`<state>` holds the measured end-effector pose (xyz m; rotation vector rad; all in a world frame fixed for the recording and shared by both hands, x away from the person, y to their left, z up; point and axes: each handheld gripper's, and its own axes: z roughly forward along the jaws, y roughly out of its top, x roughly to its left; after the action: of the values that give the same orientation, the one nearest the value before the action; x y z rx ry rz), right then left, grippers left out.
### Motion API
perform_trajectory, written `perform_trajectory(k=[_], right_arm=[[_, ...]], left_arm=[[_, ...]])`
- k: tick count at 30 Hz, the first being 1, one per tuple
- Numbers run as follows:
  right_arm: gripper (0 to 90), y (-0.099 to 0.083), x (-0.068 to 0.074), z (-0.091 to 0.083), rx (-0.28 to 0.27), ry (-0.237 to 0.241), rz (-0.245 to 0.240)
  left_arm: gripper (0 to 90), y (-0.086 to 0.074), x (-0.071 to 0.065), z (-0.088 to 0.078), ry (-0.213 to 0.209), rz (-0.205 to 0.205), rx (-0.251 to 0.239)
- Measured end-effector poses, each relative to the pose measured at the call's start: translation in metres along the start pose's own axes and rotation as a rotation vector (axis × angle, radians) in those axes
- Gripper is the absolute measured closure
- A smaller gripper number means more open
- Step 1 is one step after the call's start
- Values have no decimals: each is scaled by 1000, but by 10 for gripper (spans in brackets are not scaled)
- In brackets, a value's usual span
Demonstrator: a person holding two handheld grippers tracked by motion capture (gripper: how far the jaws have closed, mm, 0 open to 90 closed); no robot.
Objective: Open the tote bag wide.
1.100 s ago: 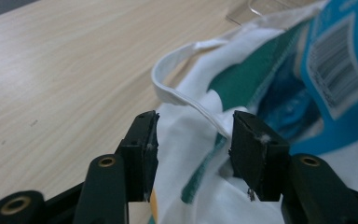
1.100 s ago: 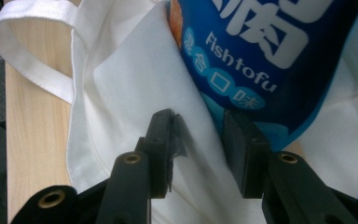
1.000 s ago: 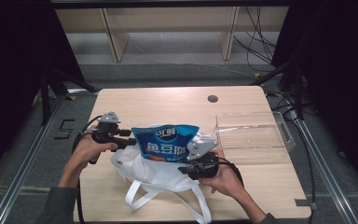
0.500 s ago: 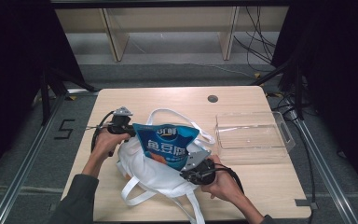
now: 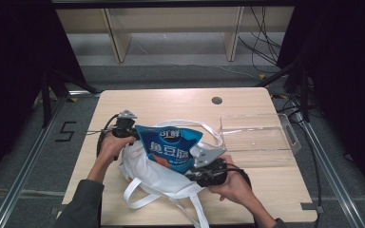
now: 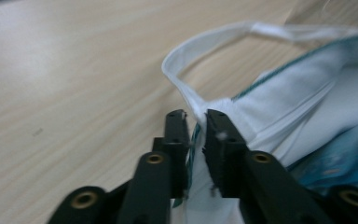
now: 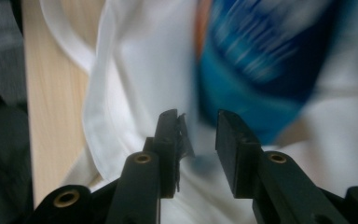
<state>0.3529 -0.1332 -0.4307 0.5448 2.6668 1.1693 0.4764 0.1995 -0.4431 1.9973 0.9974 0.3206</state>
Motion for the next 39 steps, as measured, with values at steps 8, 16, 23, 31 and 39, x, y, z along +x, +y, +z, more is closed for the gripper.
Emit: perform_trajectory(k=[8, 16, 23, 31, 39], right_arm=[[685, 8, -31, -43, -95, -163, 69], [858, 8, -50, -9, 51, -212, 77], [888, 3, -79, 11, 137, -348, 78], [890, -2, -91, 46, 260, -386, 66], [826, 11, -84, 30, 227, -408, 82]], left_arm=[[818, -2, -31, -52, -22, 71, -85], [891, -53, -48, -51, -46, 140, 63], [892, -92, -59, -32, -83, 153, 196], [892, -104, -67, -20, -83, 159, 228], [842, -100, -68, -26, -86, 148, 194]])
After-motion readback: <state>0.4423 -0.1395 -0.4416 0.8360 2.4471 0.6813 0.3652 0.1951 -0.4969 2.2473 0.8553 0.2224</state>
